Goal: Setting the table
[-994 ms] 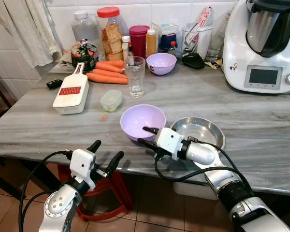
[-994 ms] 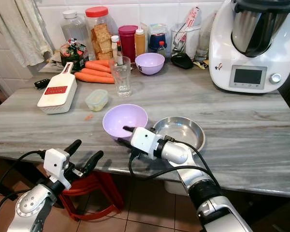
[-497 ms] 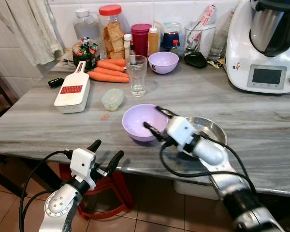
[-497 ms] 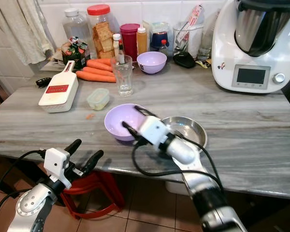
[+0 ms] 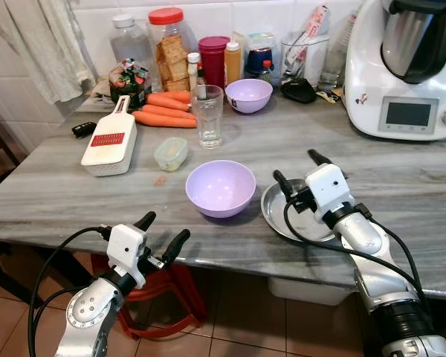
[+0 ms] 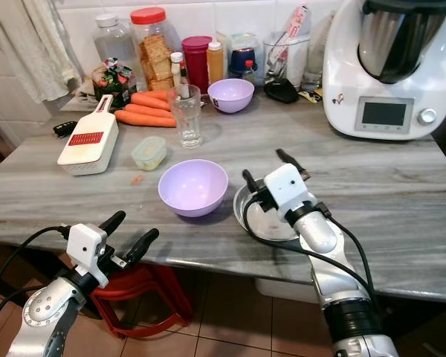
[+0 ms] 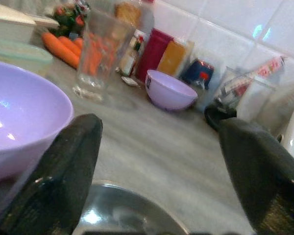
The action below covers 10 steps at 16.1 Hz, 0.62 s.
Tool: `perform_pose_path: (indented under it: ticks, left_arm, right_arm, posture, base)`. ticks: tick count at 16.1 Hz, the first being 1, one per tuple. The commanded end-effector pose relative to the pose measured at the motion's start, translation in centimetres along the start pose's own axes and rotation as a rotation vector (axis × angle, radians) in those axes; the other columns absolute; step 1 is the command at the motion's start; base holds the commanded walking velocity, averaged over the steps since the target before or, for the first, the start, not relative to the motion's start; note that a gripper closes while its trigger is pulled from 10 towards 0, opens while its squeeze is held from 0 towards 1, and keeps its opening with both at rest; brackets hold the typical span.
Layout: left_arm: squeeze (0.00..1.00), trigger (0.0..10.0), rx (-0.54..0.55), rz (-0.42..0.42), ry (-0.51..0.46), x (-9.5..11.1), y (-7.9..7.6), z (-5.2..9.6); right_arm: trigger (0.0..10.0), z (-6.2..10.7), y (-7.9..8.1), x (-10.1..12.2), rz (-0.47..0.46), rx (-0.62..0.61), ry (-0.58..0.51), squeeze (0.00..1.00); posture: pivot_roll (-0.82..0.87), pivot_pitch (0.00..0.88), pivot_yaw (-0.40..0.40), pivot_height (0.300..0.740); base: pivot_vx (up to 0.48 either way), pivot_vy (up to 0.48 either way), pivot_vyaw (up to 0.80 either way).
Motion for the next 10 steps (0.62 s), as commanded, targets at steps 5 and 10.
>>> perform_pose_path:
  ticks: [5, 10]
  left_arm:
    - [0.0, 10.0, 0.0, 0.002, 0.006, -0.2, 0.2, 0.1]
    - [0.0, 10.0, 0.01, 0.007, 0.006, -0.3, 0.2, 0.2]
  right_arm:
    - [10.0, 0.1, -1.9, -2.2, -0.097, 0.011, 0.197, 1.0]
    - [10.0, 0.8, -0.3, -3.1, -0.159, 0.138, 0.301, 1.0]
  posture:
    - [-0.05, 0.008, 0.104, 0.74]
    - [-0.04, 0.013, 0.098, 0.74]
  base:
    - [0.0, 0.0, 0.0]
    - [0.0, 0.0, 0.0]
Point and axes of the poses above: a point about 5 cm out from each wrist's last joint towards the gripper, its own z axis pointing back from the gripper into the wrist, its own x axis along the axis of the wrist's last joint, y = z × x, the point moved 3 cm from there along -z, pointing out of the wrist towards the gripper, and after that the axes turned 8 degrees about z, right-handed, at the moved point
